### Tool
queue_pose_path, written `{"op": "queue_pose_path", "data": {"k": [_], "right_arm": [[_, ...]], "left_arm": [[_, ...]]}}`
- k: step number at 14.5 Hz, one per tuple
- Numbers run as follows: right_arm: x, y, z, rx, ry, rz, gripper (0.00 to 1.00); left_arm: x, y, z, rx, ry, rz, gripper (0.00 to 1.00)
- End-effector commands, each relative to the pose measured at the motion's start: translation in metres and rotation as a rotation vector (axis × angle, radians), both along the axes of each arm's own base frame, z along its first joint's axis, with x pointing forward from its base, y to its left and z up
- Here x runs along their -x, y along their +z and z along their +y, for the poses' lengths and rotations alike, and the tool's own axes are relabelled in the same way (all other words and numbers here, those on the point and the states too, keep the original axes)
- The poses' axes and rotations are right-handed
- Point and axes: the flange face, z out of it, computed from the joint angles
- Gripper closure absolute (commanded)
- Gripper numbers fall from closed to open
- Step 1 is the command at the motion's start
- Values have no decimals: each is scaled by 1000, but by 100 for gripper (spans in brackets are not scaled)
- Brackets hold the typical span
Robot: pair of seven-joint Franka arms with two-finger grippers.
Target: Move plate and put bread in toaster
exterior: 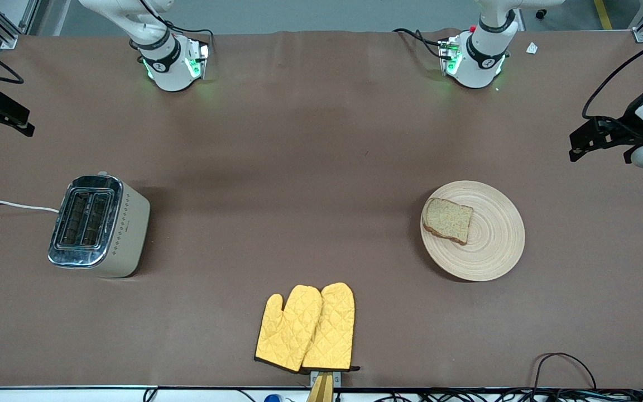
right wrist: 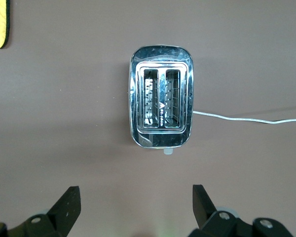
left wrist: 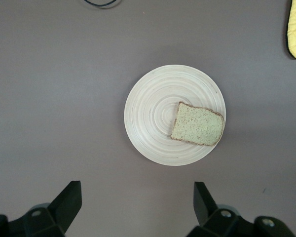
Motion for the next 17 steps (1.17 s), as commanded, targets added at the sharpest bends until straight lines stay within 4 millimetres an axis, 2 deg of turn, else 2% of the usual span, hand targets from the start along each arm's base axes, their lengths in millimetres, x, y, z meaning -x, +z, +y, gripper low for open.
{"op": "queue_pose_path", "data": {"k": [1,2,4,5,7,8,9,11,14,16,17], "right_arm": [[1,3,9,-14,17,3,0],[2,4,9,-14,17,2,0],[2,4,7,-14,13,3,0],[2,4,8,-14,15,3,0],[2,3,8,-14,15,5,0],[3,2,7,-14,13,12,0],[3,2,8,-14,15,15,0],[3,3,9,-14,16,12,0],[3,2,9,-26,16,17,0],[3,2,9,-26,18,15,0],[3,2,9,-26,18,15,0]], "left_arm": [[1,-17,2,26,15,85,0],[-4,-28,12,72,28,110,0],[-22,-61,42,182,69,167,0],[-32,-83,44,233,38,194,0],[-51,-123,69,306,58,218,0],[-61,-149,71,350,56,241,0],[-70,-174,85,383,70,250,0],[-83,-238,116,458,64,282,0],[-89,-335,161,573,49,300,0],[-91,-379,178,601,35,282,0],[-91,-394,183,620,26,274,0]]}}
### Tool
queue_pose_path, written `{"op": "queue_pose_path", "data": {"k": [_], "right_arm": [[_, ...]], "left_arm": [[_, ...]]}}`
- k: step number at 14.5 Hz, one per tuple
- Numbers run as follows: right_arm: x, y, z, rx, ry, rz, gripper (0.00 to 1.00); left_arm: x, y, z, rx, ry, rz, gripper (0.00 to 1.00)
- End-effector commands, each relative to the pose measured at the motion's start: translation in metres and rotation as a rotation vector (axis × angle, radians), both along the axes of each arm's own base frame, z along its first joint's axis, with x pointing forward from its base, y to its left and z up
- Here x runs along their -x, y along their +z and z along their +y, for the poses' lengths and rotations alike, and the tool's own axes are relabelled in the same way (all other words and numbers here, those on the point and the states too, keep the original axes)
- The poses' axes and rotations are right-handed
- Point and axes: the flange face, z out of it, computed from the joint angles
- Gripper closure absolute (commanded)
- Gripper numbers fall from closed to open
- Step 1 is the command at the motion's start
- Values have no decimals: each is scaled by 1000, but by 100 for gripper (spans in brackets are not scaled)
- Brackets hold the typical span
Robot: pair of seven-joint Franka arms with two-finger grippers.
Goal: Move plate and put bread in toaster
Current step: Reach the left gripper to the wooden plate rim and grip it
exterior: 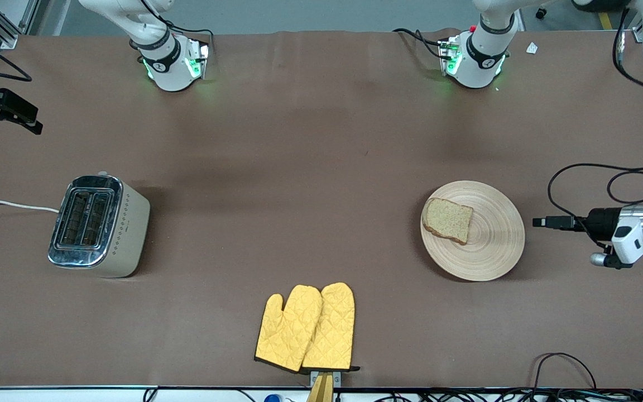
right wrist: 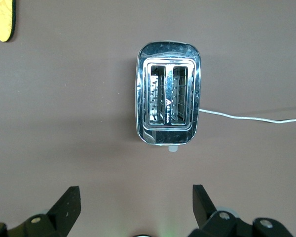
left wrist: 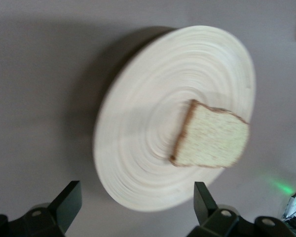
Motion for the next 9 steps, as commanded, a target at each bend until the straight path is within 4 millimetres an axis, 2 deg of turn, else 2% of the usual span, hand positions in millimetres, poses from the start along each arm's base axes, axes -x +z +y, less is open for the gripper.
{"op": "queue_pose_path", "data": {"k": [1,7,9], "right_arm": [[2,3,2,-18,5,1,0],[2,3,3,-19,7,3,0],[2,3,7,-18,15,3,0]], "left_arm": [[-6,-33,3,66,-17,-34,0],[-2,-85,-1,164,-60,-80,0],[-2,-90,-1,177,-76,-104,5]]}}
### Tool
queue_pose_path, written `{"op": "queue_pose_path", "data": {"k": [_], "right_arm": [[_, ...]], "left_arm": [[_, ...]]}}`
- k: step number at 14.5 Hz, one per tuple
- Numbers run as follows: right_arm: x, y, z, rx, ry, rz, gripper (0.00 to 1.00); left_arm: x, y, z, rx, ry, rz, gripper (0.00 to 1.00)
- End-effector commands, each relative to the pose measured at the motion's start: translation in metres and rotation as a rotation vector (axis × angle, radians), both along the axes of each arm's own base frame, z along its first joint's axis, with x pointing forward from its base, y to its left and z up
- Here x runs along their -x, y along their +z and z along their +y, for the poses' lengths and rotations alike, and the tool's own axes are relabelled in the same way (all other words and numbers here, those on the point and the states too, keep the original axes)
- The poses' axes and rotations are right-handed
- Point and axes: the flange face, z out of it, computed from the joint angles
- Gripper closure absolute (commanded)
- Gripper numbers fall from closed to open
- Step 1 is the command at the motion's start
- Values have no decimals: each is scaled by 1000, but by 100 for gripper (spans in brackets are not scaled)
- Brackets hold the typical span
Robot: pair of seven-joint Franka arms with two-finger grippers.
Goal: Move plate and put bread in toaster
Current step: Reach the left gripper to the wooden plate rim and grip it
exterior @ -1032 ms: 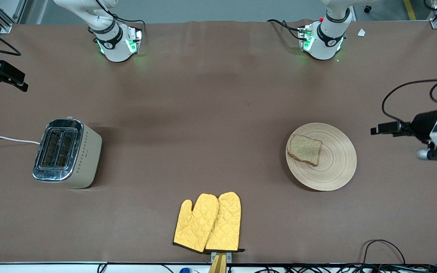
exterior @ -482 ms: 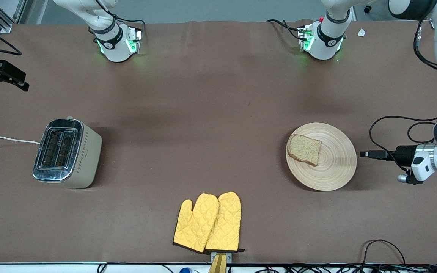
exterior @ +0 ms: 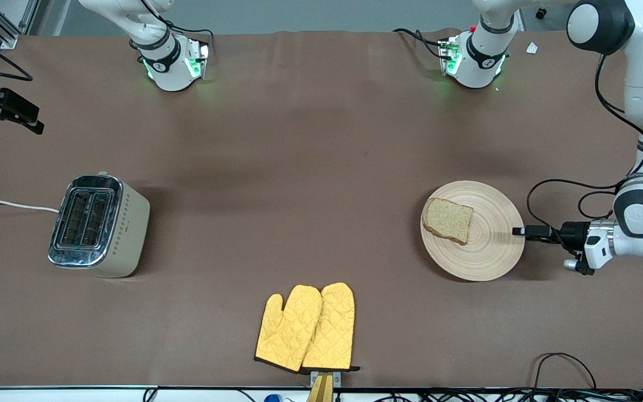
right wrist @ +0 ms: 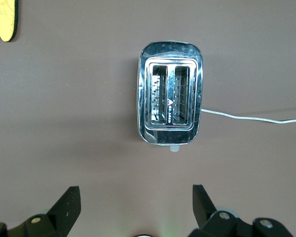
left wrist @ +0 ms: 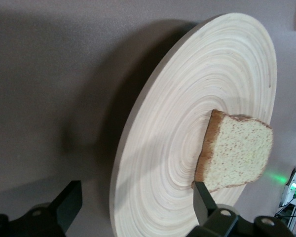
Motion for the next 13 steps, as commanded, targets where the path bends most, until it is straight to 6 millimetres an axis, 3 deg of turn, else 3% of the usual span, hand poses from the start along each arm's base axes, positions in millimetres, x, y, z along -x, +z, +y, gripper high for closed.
{"op": "queue_pose_path", "data": {"k": [1,2,4,5,9,11,13], "right_arm": [[2,5,8,-13,19,-2,0],[2,4,8,-13,19,-1,0],[3,4,8,-13,19,4,0],[3,4,7,-13,19,5,0],[3,4,7,-13,19,5,0],[3,4,6,-13,17,8,0],[3,4,6,-13,17,9,0]], "left_arm": [[-6,-3,0,29,-14,-47,12],[-5,-3,1,32,-20,-54,27],[-6,-3,1,37,-30,-64,65],[-5,-3,2,37,-28,-63,75],[-2,-12,9,58,-66,-97,96],[-1,-17,9,88,-132,-159,100],[-3,-9,-2,126,-140,-169,100]]}}
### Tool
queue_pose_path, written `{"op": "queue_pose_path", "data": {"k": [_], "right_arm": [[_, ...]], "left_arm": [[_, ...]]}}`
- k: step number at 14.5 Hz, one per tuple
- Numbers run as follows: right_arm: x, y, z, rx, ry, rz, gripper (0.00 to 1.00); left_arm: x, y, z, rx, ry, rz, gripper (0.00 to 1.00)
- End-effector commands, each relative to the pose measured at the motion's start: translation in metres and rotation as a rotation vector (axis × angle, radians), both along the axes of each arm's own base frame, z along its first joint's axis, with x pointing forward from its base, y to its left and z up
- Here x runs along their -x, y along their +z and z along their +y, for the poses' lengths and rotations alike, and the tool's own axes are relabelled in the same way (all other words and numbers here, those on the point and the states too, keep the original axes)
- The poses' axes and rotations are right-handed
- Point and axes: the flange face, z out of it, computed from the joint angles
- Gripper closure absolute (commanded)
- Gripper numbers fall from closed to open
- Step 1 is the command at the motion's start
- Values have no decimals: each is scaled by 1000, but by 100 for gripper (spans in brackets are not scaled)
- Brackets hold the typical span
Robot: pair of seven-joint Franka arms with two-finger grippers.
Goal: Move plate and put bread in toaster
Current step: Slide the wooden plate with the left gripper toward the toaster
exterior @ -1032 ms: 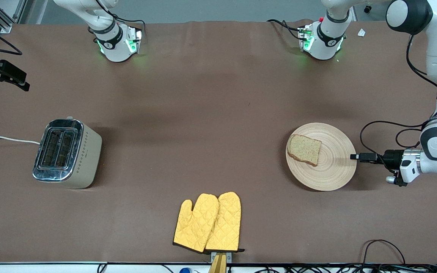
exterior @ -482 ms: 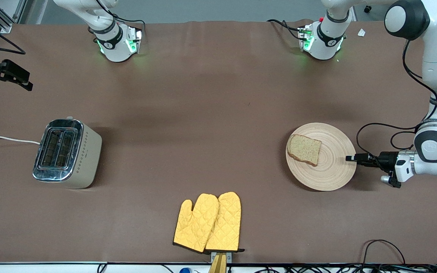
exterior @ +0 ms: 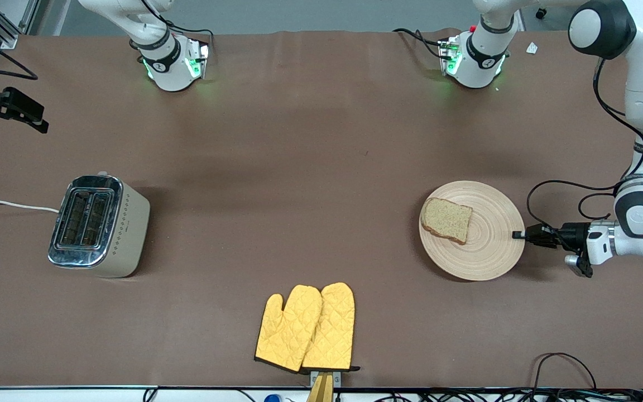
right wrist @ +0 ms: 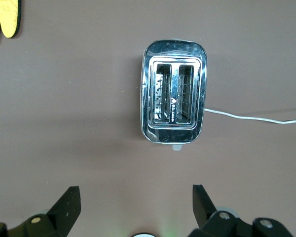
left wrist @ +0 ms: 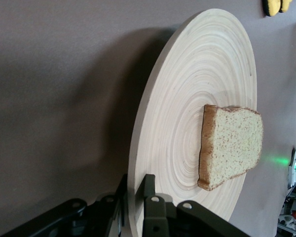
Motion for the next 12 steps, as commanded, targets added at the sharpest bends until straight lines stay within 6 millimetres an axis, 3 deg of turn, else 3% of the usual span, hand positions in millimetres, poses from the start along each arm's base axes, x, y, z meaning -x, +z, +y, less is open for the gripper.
{"op": "queue_pose_path", "data": {"k": [1,4,7,8,12], "right_arm": [[2,4,0,-12,5,0,0],[2,4,-1,-12,3,0,0],[2,4,-1,-12,2,2,0],[2,4,-1,-12,-6,2,0],[4,2,-7,-12,-18,15,0]], "left_arm": [[-3,-1,-19,55,-48,-10,100],[-5,9,-46,182,17,55,100],[-16,15,-95,261,48,88,100],[-21,15,-114,274,65,80,100],[-38,19,-221,319,138,48,100]]}}
